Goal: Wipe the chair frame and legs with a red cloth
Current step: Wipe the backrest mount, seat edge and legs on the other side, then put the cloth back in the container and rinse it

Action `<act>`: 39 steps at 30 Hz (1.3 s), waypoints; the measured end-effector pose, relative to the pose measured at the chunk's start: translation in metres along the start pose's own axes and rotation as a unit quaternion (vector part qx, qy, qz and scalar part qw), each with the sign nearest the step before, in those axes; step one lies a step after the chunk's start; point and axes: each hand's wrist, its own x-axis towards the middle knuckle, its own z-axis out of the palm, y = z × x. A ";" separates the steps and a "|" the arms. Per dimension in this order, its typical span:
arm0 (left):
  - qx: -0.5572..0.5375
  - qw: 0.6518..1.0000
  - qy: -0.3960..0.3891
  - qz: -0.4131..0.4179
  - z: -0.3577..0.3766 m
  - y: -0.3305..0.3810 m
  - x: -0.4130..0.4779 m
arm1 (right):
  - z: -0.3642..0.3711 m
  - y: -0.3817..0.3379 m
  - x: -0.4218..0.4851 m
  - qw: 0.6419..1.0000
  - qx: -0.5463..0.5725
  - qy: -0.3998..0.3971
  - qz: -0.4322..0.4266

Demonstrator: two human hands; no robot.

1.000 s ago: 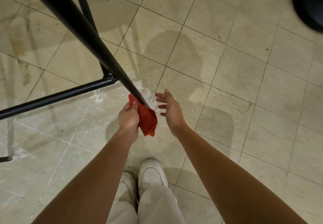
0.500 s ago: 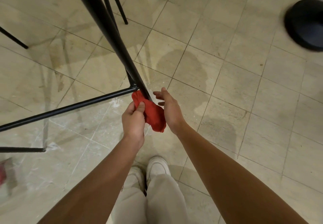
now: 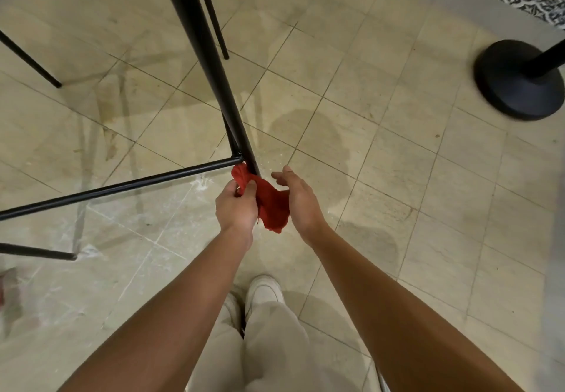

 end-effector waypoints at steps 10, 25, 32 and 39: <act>0.022 0.998 -0.051 0.002 -0.041 0.011 -0.030 | 0.014 -0.020 -0.034 0.997 -0.040 -0.062 0.020; -0.089 0.989 -0.052 0.106 -0.219 0.074 -0.093 | 0.116 -0.104 -0.126 0.925 -0.185 -0.330 -0.045; -0.163 0.978 -0.016 0.128 -0.338 0.088 -0.115 | 0.217 -0.137 -0.181 0.890 -0.175 -0.412 -0.083; -0.213 0.968 0.013 0.132 -0.431 0.077 -0.112 | 0.304 -0.141 -0.204 0.862 -0.184 -0.467 -0.071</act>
